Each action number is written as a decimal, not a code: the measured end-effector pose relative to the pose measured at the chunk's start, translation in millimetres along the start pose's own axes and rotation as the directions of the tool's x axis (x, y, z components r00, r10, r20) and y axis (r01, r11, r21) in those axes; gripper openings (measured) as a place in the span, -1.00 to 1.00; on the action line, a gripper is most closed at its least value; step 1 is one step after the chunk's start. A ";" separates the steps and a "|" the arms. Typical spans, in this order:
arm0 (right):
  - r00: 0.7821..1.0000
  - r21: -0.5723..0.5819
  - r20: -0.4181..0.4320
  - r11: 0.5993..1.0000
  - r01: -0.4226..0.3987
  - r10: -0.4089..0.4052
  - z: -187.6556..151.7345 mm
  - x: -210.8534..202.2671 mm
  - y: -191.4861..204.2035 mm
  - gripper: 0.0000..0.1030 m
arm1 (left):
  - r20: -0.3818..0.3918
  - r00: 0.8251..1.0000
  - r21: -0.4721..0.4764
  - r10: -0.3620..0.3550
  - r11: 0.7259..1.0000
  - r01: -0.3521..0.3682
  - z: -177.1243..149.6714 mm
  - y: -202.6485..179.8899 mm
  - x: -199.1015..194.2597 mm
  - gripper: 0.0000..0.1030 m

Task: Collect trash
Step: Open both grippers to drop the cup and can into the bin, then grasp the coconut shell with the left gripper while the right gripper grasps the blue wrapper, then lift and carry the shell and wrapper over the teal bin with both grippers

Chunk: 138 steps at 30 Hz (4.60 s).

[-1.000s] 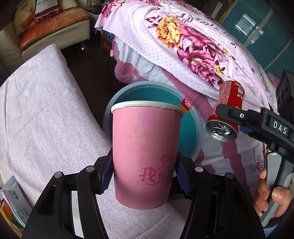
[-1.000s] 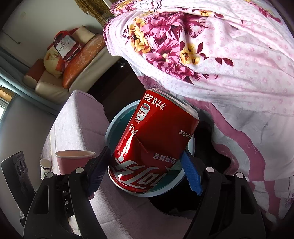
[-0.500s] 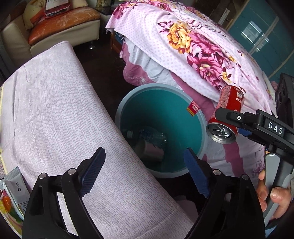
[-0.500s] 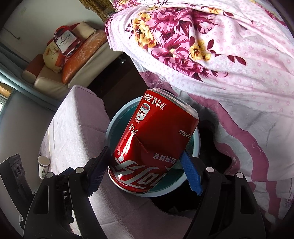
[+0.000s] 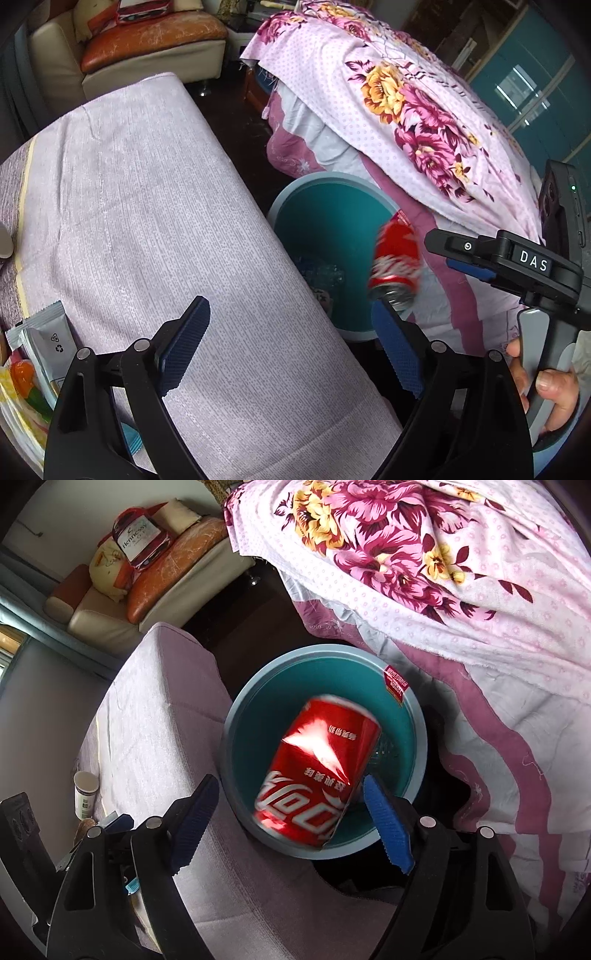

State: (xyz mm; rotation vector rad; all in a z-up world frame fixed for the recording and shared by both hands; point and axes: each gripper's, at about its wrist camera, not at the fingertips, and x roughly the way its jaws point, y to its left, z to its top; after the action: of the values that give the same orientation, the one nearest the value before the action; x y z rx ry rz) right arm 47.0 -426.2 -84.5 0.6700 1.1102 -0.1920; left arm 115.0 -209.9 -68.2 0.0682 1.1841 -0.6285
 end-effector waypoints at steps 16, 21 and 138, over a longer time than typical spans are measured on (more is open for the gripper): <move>1.000 -0.101 -0.015 0.995 -0.011 0.009 -24.1 -9.3 52.8 0.52 | 0.066 0.997 -0.068 0.031 0.997 -0.027 -26.4 42.8 -48.5 0.74; 0.999 -0.166 -0.039 0.986 -0.027 0.020 -36.4 -5.6 85.5 0.56 | 0.094 0.993 -0.116 0.066 0.992 -0.055 -37.2 71.5 -73.2 0.74; 0.990 -0.243 0.003 0.960 -0.139 0.144 -39.5 4.9 142.5 -0.50 | 0.230 0.943 -0.329 0.242 0.931 -0.158 -34.7 188.9 -175.0 -0.80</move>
State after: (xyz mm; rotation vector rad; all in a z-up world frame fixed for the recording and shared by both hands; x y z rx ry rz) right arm 85.2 -289.6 -42.3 0.5243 1.0410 0.0591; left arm 138.5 33.1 20.6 -0.1531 0.9833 -0.2558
